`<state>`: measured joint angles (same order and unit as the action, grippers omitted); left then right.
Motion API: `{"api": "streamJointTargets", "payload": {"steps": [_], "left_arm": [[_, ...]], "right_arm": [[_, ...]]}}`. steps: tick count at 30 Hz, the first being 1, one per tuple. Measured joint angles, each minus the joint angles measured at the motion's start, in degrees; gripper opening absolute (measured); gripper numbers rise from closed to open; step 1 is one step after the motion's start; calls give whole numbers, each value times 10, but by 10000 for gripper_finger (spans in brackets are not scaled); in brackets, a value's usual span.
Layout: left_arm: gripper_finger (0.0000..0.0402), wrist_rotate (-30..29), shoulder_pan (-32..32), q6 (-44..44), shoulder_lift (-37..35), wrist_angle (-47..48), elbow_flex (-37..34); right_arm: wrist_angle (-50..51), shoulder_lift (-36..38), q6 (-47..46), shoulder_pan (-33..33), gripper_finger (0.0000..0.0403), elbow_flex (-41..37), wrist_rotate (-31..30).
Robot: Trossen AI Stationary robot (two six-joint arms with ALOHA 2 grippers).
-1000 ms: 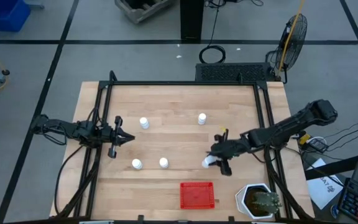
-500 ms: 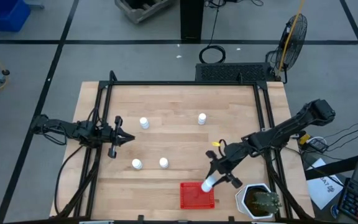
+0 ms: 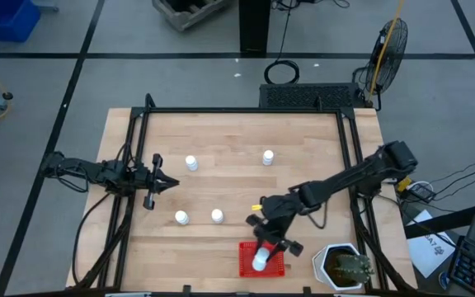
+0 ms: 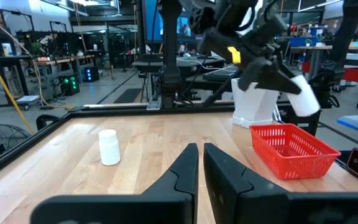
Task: Pick and place pill bottles into a basket
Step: Put the white pill bottle into the red basket
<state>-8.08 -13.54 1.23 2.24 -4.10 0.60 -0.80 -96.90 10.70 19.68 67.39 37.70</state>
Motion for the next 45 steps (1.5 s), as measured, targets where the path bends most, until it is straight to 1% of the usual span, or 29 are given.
{"api": "streamJointTargets", "payload": {"steps": [2,4,6,8,10,12,16,17,24,25,29,33,36,40,45], "left_arm": [[31,0,0,0,0,0,0],[31,0,0,0,0,0,0],[31,0,0,0,0,-1,0],[31,0,0,0,0,0,0],[31,0,0,0,0,0,0],[31,0,0,0,0,0,0],[31,0,0,0,0,0,0],[31,0,0,0,0,0,0],[31,0,0,0,0,0,0],[31,0,0,0,0,0,0],[31,0,0,0,0,0,0],[31,0,0,0,0,0,0],[31,0,0,0,0,0,0],[31,0,0,0,0,0,0],[31,0,0,0,0,0,0]], "right_arm": [[-2,-21,7,2,153,17,29],[8,-35,21,16,152,24,16],[35,-39,44,29,150,24,-19],[57,-39,63,39,150,24,-68],[69,-38,68,48,153,24,-107],[75,-38,70,58,157,24,-123],[93,-38,71,79,151,24,-128],[97,-38,71,85,150,24,-141],[143,-38,65,127,159,24,-286],[145,-38,65,131,159,24,-298],[151,-38,46,134,151,24,-300],[189,-38,29,134,154,24,-303],[190,-41,15,134,159,24,-303],[196,-45,9,139,154,23,-302],[193,-64,6,146,157,20,-306]]}}
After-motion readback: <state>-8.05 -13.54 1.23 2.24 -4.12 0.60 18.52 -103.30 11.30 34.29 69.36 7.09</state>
